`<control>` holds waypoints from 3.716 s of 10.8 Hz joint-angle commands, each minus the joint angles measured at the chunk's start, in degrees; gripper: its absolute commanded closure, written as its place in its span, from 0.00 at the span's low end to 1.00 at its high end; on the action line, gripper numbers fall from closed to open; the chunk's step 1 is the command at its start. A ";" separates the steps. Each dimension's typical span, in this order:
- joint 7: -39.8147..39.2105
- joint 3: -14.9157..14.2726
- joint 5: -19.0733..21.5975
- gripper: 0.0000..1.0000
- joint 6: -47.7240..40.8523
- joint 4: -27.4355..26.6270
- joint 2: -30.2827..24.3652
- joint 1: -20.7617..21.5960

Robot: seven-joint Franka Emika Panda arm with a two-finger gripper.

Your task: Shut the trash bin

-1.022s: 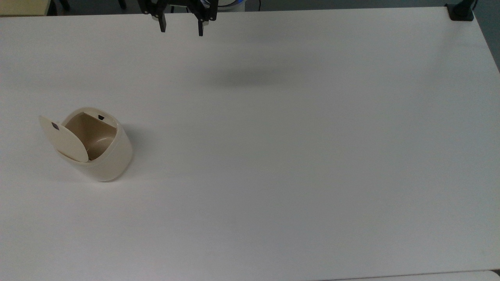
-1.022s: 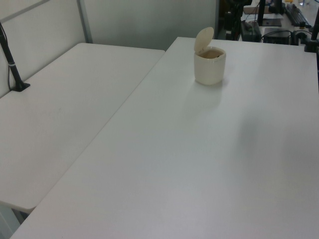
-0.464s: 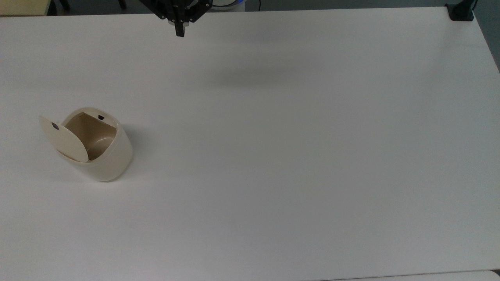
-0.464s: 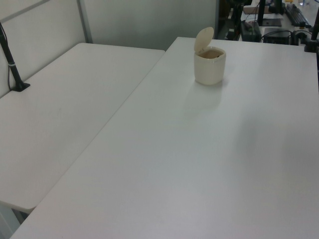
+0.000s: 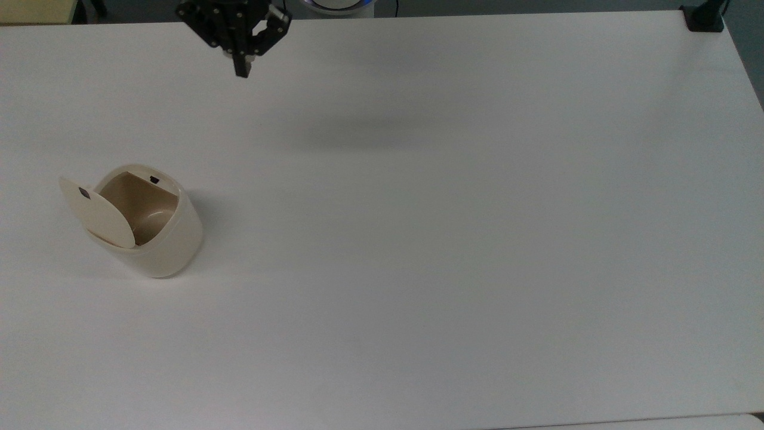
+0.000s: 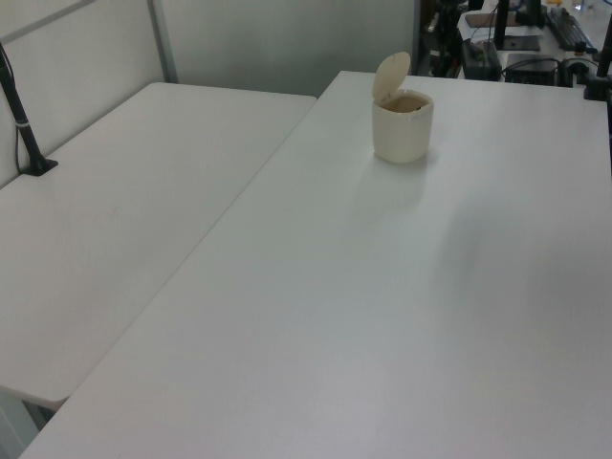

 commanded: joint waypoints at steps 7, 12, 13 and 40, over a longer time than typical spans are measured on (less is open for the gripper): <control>5.58 -0.02 -0.12 1.00 35.56 4.08 11.63 -11.34; 6.99 -0.02 -0.29 1.00 42.27 3.99 15.59 -12.75; 6.91 -0.02 -0.38 1.00 42.89 3.99 16.38 -12.84; -0.65 0.68 -1.96 0.98 -1.29 -1.02 3.13 5.25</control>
